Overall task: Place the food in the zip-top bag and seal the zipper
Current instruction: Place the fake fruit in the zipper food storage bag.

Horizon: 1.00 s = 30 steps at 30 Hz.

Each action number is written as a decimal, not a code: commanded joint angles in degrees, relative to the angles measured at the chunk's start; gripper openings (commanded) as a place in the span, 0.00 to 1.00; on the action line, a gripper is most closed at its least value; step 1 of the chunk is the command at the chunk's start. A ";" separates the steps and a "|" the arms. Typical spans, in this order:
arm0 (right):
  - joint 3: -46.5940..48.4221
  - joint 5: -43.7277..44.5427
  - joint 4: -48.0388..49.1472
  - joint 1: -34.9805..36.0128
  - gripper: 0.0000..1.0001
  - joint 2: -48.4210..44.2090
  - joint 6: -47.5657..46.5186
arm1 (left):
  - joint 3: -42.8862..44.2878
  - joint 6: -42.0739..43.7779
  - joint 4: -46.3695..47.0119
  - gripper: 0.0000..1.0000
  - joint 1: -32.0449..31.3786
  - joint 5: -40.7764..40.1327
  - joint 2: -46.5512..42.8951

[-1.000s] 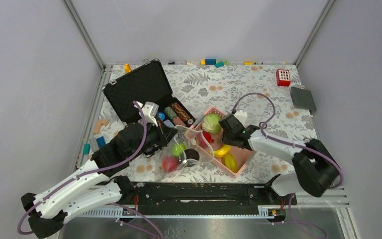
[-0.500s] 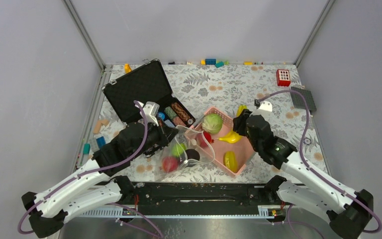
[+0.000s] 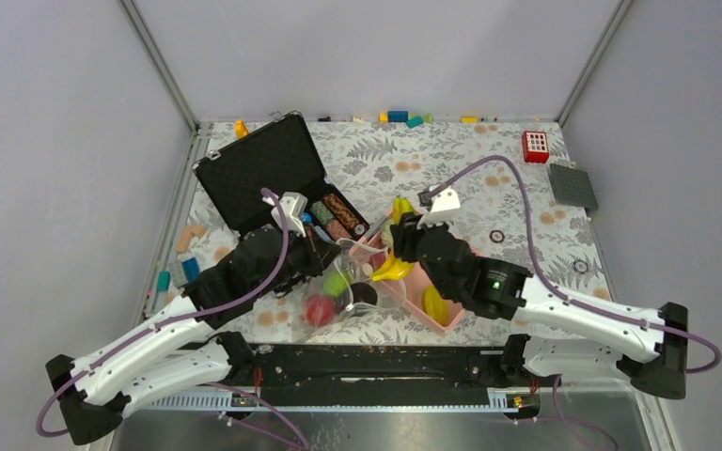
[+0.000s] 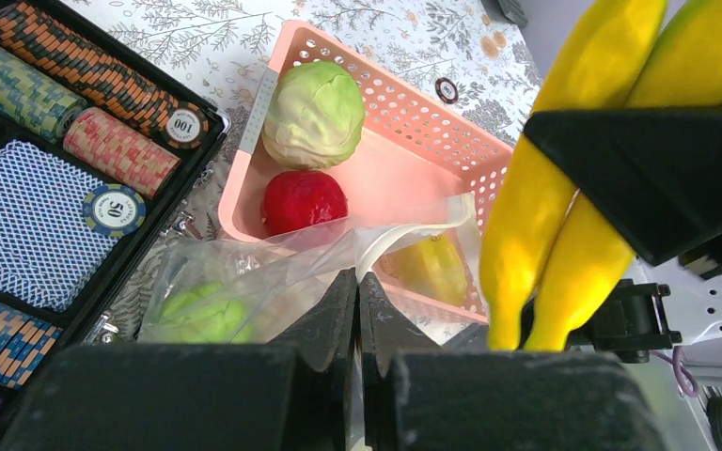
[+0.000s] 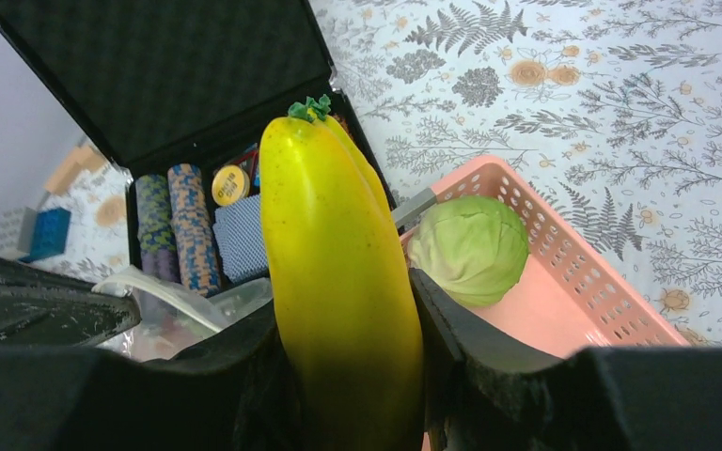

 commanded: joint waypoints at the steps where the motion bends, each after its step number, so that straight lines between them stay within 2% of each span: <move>1: 3.46 10.26 2.34 4.11 0.16 3.87 -0.61 | 1.73 -0.85 1.49 0.00 0.16 0.59 -0.30; 7: 5.46 17.43 5.46 9.29 0.16 10.39 -0.58 | 1.71 -1.18 1.13 0.00 0.24 1.52 -1.20; 15: 5.99 13.80 13.30 13.55 0.26 14.15 -0.80 | 2.29 -3.09 0.75 0.00 0.16 1.68 -1.91; 23: 8.96 13.89 14.26 16.24 0.52 19.14 -2.77 | 1.37 -4.01 2.99 0.00 0.18 4.53 -2.74; 30: 7.81 16.26 13.08 16.59 0.68 19.72 -1.33 | 0.59 -4.86 3.03 0.00 0.17 4.19 -4.63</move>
